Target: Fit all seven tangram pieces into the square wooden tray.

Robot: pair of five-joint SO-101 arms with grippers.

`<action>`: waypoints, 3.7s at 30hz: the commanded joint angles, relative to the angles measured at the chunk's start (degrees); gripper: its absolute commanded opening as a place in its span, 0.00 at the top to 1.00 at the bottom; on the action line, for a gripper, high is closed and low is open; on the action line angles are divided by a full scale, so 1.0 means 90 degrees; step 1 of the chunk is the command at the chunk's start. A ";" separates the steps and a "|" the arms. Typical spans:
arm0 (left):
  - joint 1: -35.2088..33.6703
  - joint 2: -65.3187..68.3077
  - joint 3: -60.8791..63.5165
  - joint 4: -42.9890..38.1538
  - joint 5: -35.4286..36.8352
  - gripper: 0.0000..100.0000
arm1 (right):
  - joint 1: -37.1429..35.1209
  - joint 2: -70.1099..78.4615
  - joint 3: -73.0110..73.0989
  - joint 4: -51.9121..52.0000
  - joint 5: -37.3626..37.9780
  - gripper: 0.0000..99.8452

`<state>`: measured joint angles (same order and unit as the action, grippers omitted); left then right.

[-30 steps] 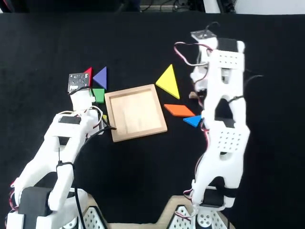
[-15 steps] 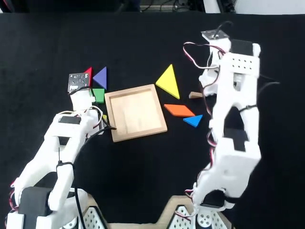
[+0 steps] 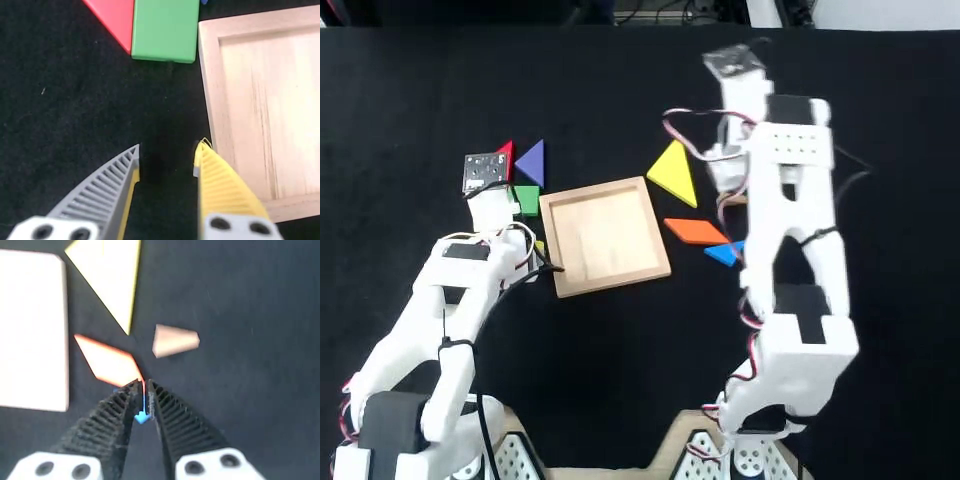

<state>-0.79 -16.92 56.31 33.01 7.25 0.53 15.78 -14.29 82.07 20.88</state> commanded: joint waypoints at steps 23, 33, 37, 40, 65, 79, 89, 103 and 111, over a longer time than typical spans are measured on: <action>-0.0015 -0.0020 -0.0024 -0.0068 0.0049 0.82 | -0.1094 0.1167 0.0532 -0.4220 0.2129 0.99; 0.0015 -0.0078 0.0112 -0.0078 0.0049 0.82 | -0.1211 0.1792 0.1275 -0.6369 0.3878 0.99; 0.0015 -0.0078 0.0112 -0.0078 0.0049 0.82 | -0.1270 0.1998 0.1177 -0.6750 0.3966 0.99; 0.0024 -0.0078 0.0103 -0.0088 0.0049 0.82 | -0.1446 0.2056 0.1167 -0.6857 0.3966 0.99; 0.0024 -0.0078 0.0083 -0.0107 0.0049 0.82 | -0.0801 0.1880 0.1255 -0.4767 0.3927 0.99; 0.0024 -0.0078 0.0103 -0.0107 0.0049 0.82 | 0.0039 -0.0161 0.1255 -0.3604 0.3585 0.99; 0.0024 -0.0078 0.0093 -0.0107 0.0039 0.82 | -0.0020 0.0503 0.1490 -0.3507 0.3429 0.88; 0.0024 -0.0068 0.0083 -0.0107 0.0029 0.82 | -0.0078 0.0571 0.1040 -0.2061 0.2139 0.66; 0.0024 -0.0068 0.0083 -0.0107 0.0029 0.82 | -0.0410 0.0894 0.0620 -0.1651 0.1827 0.66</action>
<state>-0.79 -16.84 57.71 33.01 7.25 -1.76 21.93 -4.00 67.65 39.34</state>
